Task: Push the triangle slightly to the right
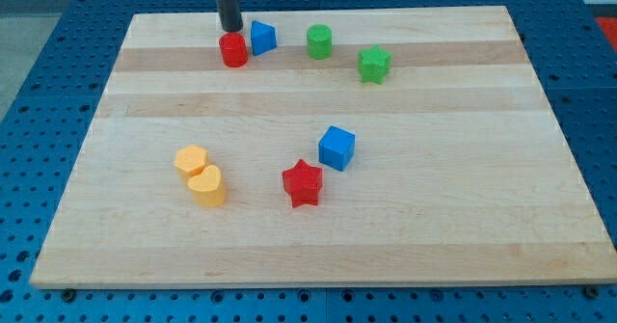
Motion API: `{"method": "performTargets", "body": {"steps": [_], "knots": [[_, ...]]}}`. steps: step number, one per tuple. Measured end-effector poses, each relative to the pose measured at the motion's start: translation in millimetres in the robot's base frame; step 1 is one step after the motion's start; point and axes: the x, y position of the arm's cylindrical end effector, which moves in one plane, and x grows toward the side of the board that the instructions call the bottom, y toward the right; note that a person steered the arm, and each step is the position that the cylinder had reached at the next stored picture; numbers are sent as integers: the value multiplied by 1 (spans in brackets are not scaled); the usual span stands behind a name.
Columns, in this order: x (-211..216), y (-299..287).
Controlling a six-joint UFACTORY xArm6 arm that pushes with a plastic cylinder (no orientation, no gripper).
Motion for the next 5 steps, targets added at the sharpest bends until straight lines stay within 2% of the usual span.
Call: {"method": "performTargets", "body": {"steps": [5], "knots": [[22, 19]]}}
